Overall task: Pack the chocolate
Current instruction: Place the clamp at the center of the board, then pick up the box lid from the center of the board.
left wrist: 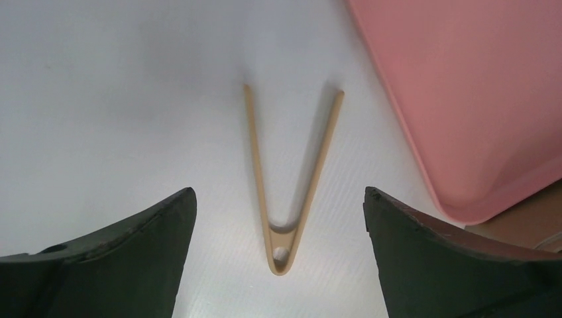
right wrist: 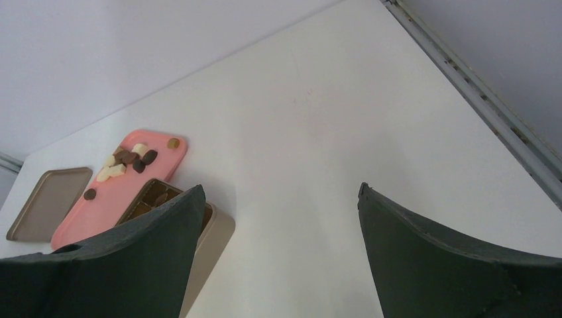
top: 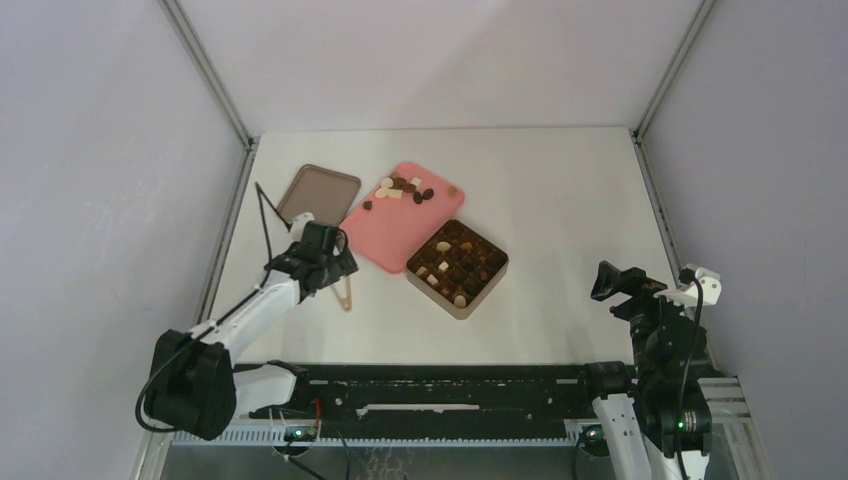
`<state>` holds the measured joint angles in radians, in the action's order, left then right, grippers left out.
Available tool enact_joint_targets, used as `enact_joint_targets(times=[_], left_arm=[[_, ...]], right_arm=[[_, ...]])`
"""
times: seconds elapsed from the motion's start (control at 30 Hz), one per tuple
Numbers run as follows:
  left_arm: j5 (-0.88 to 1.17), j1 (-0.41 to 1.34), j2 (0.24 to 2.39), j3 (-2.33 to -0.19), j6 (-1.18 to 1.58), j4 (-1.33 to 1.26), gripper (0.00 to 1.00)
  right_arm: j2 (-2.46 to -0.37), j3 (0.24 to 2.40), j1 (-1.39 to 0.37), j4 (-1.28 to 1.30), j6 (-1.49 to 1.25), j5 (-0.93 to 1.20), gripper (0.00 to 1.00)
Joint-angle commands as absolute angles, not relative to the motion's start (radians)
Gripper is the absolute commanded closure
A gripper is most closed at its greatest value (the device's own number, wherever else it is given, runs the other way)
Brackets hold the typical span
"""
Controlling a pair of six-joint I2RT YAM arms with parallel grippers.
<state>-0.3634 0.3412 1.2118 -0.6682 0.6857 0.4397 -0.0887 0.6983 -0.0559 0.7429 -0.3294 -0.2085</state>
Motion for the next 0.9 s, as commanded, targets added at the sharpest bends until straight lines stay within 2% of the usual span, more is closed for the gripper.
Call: enact_joint_targets(times=[0.0, 0.2, 0.43, 0.67, 0.87], left_arm=[[-0.359, 0.268, 1.143, -0.749, 0.703, 0.481, 0.0], [-0.266, 0.104, 1.18, -0.828, 0.706, 0.483, 0.0], [-0.183, -0.049, 1.429, -1.0, 0.771, 0.47, 0.0], [-0.212, -0.055, 1.688, -1.243, 0.852, 0.544, 0.12], [-0.179, -0.056, 1.834, -1.362, 0.902, 0.563, 0.2]], right_arm=[[-0.087, 0.695, -0.066, 0.698, -0.316, -0.213, 0.06], [-0.097, 0.695, -0.069, 0.699, -0.316, -0.213, 0.06], [-0.106, 0.695, -0.067, 0.702, -0.316, -0.224, 0.06], [-0.119, 0.695, -0.067, 0.707, -0.321, -0.242, 0.06], [-0.131, 0.695, -0.067, 0.711, -0.324, -0.256, 0.06]])
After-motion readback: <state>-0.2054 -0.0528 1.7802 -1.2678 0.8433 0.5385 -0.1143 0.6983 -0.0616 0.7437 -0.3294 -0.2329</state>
